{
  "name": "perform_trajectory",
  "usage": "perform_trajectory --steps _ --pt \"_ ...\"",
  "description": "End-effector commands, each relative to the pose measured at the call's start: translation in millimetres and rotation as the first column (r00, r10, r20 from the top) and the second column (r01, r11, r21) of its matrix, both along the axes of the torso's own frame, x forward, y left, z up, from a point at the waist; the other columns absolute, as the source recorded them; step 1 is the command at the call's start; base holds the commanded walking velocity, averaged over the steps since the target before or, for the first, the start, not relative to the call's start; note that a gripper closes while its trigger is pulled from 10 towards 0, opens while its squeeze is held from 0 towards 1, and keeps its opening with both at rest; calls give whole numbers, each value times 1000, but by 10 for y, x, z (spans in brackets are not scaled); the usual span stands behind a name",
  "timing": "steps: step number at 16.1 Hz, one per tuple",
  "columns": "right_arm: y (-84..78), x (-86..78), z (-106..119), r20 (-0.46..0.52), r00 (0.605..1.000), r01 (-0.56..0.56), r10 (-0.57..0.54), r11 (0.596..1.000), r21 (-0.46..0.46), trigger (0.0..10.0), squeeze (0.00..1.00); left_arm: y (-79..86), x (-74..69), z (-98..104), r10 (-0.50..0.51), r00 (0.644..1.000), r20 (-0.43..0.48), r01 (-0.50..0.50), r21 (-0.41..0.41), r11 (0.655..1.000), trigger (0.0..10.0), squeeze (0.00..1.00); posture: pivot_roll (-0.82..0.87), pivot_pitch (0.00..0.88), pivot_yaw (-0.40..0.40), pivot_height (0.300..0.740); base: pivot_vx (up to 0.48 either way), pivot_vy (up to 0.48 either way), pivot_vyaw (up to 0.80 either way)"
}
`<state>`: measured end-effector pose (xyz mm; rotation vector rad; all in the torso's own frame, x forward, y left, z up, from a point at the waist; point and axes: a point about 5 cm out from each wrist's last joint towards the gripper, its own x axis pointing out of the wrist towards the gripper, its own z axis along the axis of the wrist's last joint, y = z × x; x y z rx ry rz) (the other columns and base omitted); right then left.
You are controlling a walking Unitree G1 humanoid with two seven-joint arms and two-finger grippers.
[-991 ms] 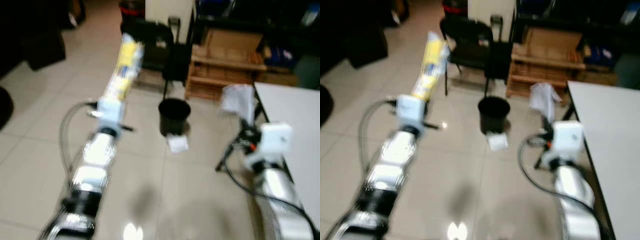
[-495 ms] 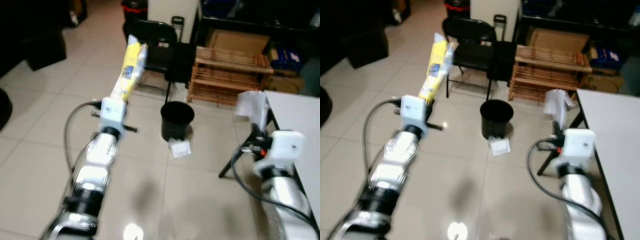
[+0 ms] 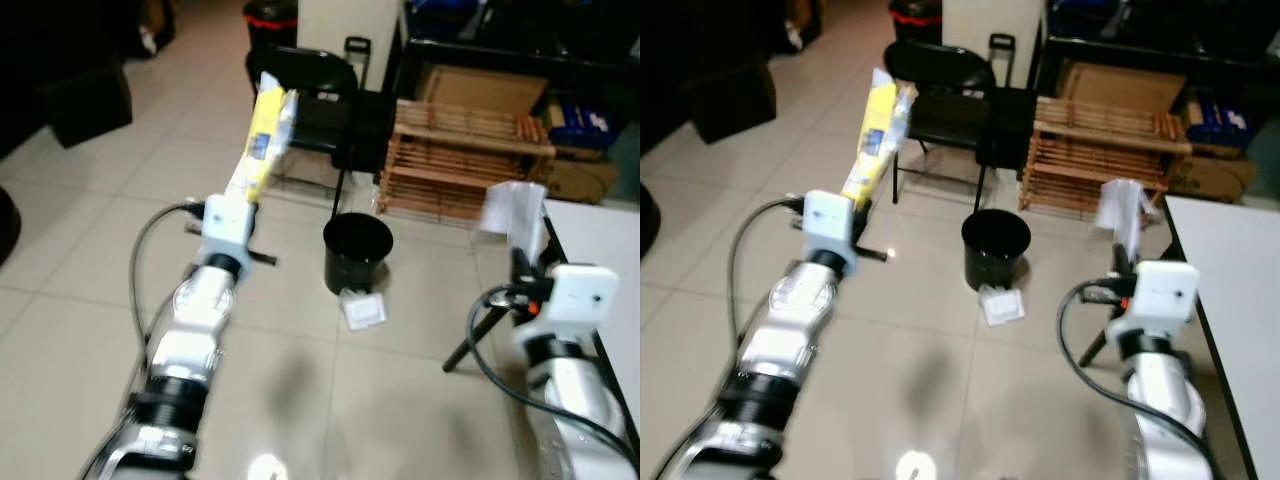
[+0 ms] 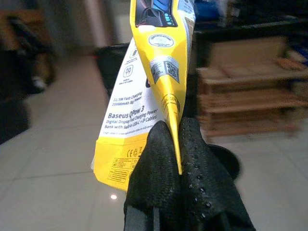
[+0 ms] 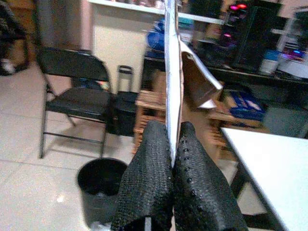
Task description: Picking trash to rubbish bin
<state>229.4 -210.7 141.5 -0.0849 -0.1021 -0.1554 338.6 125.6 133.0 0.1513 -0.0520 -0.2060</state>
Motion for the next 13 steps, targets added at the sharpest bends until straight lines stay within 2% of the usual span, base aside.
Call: perform_trajectory --steps 1,4,13 --pt "7 7 54 27 1000 5 -4 1000 -7 10000 0 49 18 33 8 1000 5 -8 10 1000 10000 0 160 80 -48 740 379 0 -469" --pt "-10 0 55 26 1000 12 -12 1000 -11 10000 0 44 16 30 7 1000 5 -7 8 1000 10000 0 160 80 -48 740 385 0 -800" --pt "4 -2 46 27 1000 7 -7 1000 -14 10000 0 32 15 25 1 1000 3 -2 13 1000 10000 0 160 80 -47 740 440 0 0"
